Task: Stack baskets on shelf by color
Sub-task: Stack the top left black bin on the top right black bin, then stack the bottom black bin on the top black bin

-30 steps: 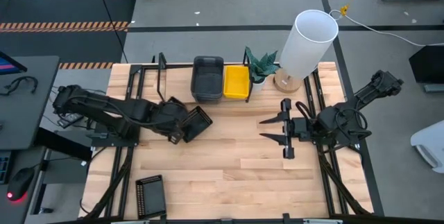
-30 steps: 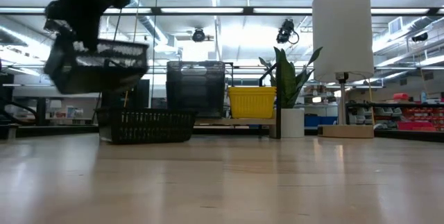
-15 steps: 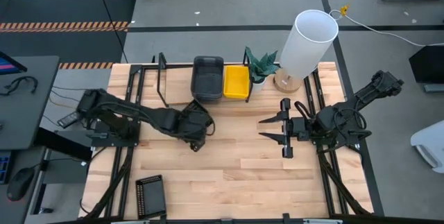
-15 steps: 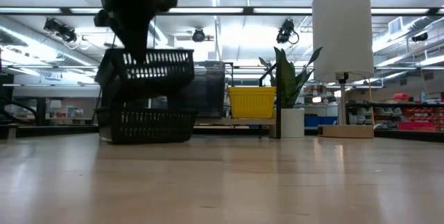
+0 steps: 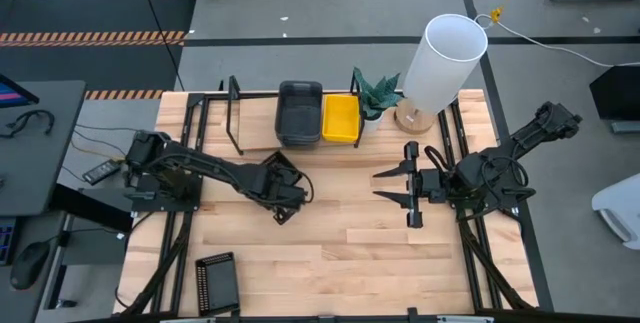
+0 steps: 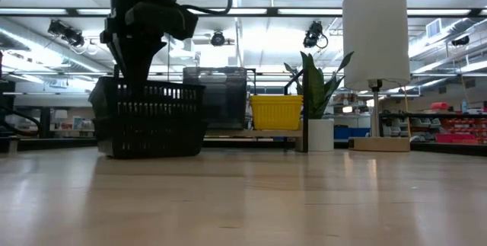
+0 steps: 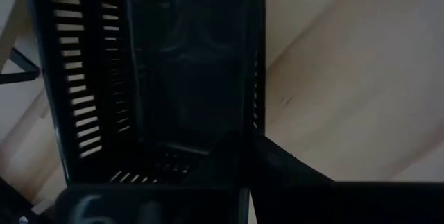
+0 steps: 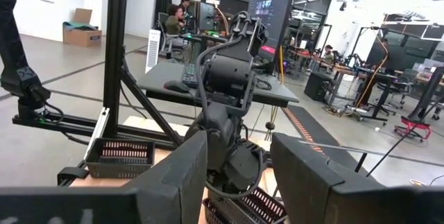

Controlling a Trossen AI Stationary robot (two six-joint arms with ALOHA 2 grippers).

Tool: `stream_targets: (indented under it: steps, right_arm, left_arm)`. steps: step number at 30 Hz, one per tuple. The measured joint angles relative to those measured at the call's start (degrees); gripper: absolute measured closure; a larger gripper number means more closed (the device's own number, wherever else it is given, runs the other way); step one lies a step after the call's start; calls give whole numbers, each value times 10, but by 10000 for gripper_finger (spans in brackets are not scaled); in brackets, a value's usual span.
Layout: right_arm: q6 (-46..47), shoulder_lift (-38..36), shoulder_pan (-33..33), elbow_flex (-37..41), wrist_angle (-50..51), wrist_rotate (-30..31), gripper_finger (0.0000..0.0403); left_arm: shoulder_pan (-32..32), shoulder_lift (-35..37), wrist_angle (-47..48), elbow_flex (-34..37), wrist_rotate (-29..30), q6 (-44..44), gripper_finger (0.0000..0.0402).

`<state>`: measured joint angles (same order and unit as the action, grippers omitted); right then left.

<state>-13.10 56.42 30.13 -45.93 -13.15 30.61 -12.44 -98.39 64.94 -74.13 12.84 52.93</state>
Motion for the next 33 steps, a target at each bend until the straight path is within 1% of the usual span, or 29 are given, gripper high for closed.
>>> stream_targets:
  steps: [2, 4, 11, 13, 15, 17, 22, 26, 27, 31, 33]
  right_arm:
    - [0, 0, 0, 0, 0, 0, 238]
    - [0, 0, 0, 0, 0, 0, 238]
    - [0, 0, 0, 0, 0, 0, 238]
    - [0, 0, 0, 0, 0, 0, 238]
    - [0, 0, 0, 0, 0, 0, 238]
    - [0, 0, 0, 0, 0, 0, 238]
    - [0, 0, 0, 0, 0, 0, 238]
    - [0, 0, 0, 0, 0, 0, 238]
    - [2, 1, 0, 0, 0, 0, 238]
    - [5, 3, 0, 0, 1, 0, 238]
    - [5, 4, 0, 0, 0, 0, 238]
  left_arm:
    - [-1, 0, -2, 0, -1, 2, 376]
    - [-5, 0, 0, 0, -3, 4, 362]
    - [-10, 0, 3, 0, -6, 3, 270]
    - [-10, 0, 7, 0, -11, -9, 246]
    - [-10, 0, 12, 0, -27, -24, 228]
    - [-10, 4, 29, 0, -49, -32, 218]
    - [-30, 11, 116, -33, -116, -41, 222]
    - [-74, 19, 131, -43, -214, -41, 237]
    - [-89, 19, 131, -43, -230, -38, 241]
    - [-155, 17, 154, -42, -267, -23, 256]
    - [-185, 15, 177, -42, -270, -10, 265]
